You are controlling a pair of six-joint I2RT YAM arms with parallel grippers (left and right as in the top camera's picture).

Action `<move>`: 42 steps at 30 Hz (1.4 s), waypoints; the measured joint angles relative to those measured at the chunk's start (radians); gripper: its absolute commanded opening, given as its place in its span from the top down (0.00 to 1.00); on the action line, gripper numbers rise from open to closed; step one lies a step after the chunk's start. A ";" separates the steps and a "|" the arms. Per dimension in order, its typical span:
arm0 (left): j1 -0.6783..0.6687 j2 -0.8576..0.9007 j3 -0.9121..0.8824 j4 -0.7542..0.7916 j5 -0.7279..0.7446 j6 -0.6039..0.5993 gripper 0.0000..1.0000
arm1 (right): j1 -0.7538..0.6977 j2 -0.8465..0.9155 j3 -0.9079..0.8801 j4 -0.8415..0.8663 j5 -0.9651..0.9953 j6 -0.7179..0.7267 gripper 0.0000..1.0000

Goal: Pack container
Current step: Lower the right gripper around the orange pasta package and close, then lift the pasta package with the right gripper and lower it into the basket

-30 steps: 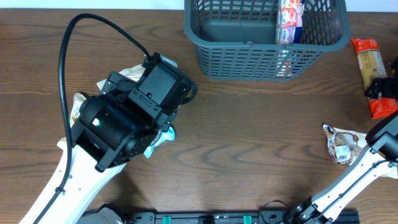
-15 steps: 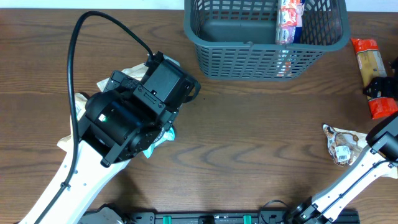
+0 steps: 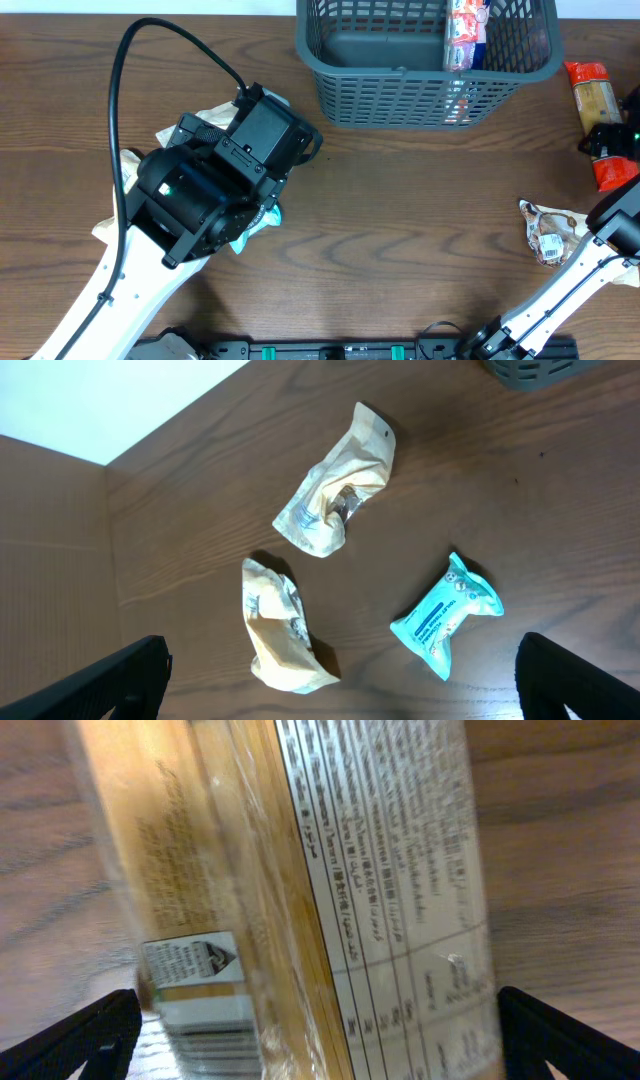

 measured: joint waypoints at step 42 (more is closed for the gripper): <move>0.000 0.000 0.000 0.000 0.000 0.000 0.01 | 0.024 -0.050 0.388 -0.220 -0.095 0.295 0.99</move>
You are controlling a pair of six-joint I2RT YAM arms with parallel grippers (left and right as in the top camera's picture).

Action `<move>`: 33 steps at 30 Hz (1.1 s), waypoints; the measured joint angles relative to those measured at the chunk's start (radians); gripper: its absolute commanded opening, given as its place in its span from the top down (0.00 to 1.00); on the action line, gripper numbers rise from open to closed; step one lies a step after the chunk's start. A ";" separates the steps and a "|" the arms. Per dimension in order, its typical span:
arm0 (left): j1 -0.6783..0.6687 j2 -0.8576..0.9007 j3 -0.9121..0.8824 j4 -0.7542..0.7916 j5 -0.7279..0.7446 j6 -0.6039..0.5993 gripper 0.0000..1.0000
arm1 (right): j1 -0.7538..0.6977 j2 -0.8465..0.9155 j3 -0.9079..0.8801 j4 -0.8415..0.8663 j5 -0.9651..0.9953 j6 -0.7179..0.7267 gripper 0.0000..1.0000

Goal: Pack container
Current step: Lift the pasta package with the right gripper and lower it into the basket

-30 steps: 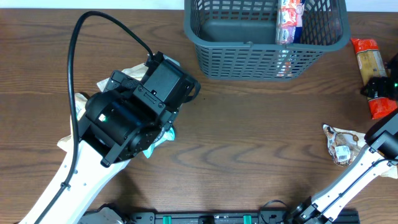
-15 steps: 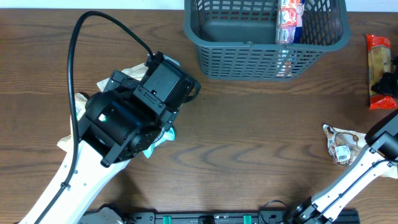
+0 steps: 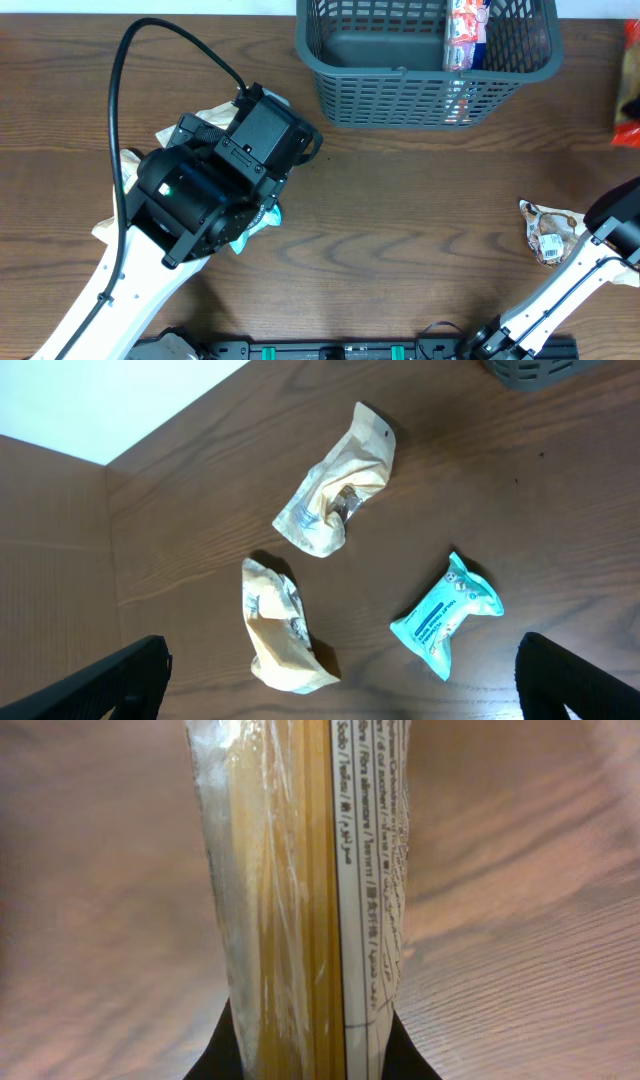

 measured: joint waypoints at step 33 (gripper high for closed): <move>0.000 0.000 0.000 0.000 0.040 0.000 0.01 | 0.590 -0.396 0.112 -0.035 0.149 0.220 0.99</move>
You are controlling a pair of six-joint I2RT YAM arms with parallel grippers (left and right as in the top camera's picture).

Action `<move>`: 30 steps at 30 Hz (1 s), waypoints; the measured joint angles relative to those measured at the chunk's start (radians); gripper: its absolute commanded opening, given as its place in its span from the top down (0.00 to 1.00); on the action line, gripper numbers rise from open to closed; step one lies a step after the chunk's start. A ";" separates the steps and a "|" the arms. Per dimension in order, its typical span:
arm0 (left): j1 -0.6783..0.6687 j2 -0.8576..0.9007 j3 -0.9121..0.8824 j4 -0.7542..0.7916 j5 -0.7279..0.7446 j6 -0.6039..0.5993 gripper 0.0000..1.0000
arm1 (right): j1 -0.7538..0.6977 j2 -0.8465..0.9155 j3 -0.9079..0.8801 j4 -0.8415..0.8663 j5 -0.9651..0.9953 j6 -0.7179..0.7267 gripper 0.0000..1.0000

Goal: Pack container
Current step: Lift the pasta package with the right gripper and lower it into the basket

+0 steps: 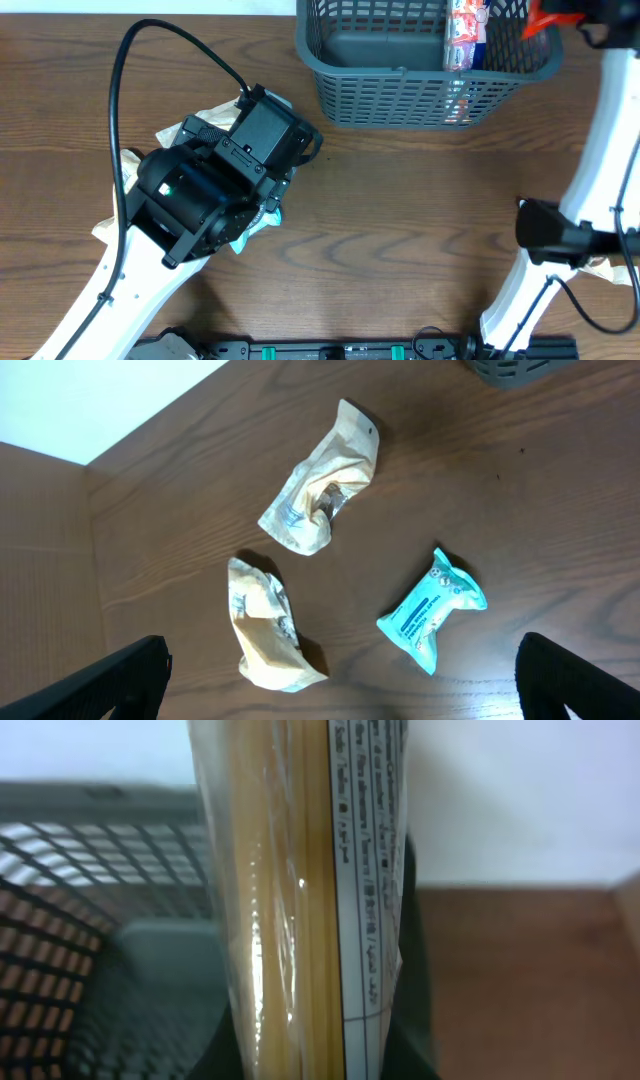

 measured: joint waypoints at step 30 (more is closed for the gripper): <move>0.000 0.000 0.000 -0.057 0.013 0.000 0.02 | 0.084 0.062 -0.317 0.104 0.187 0.118 0.98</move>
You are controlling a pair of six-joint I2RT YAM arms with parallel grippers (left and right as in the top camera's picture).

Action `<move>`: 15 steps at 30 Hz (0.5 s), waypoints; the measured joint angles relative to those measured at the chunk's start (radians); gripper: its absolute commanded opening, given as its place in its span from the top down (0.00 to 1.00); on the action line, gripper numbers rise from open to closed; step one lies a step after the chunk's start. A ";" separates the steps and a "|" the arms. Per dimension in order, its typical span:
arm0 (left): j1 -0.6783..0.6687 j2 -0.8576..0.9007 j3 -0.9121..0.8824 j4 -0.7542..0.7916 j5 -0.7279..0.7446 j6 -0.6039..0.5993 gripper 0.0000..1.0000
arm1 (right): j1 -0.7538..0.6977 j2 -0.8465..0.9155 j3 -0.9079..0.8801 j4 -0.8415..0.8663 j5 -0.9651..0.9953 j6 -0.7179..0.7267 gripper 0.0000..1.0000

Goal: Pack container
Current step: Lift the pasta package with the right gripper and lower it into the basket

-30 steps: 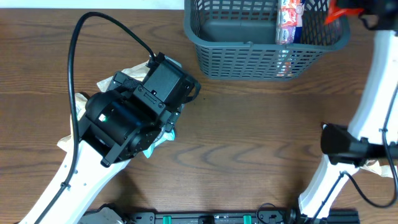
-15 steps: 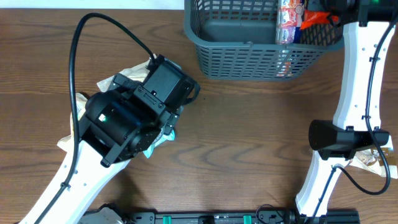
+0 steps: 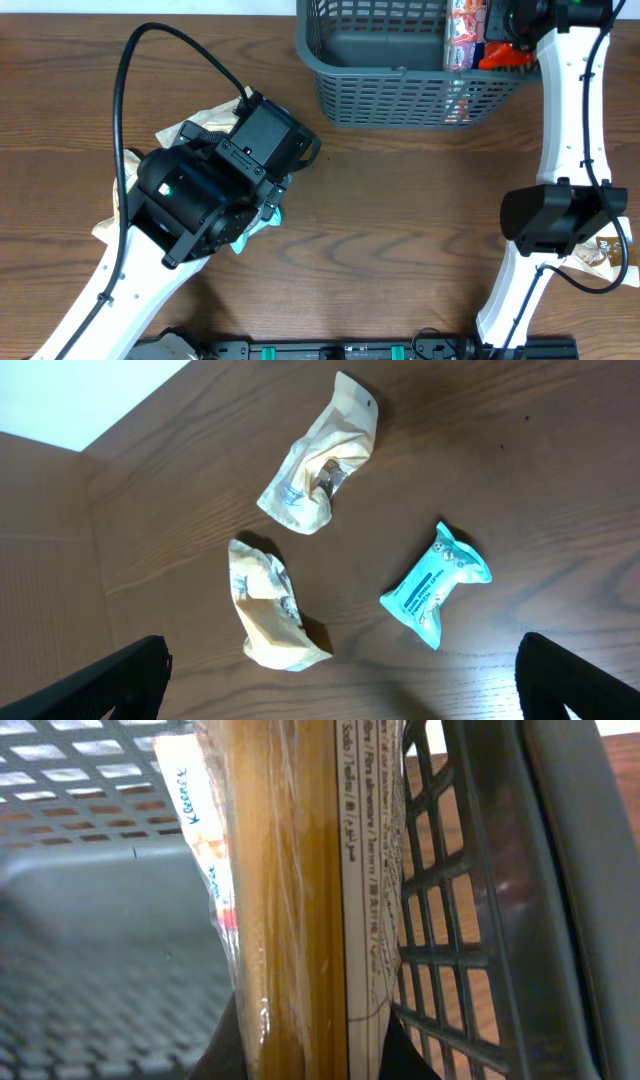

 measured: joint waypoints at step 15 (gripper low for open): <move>0.000 0.000 0.000 0.000 0.000 0.000 0.01 | 0.000 0.000 -0.011 0.004 0.004 0.001 0.70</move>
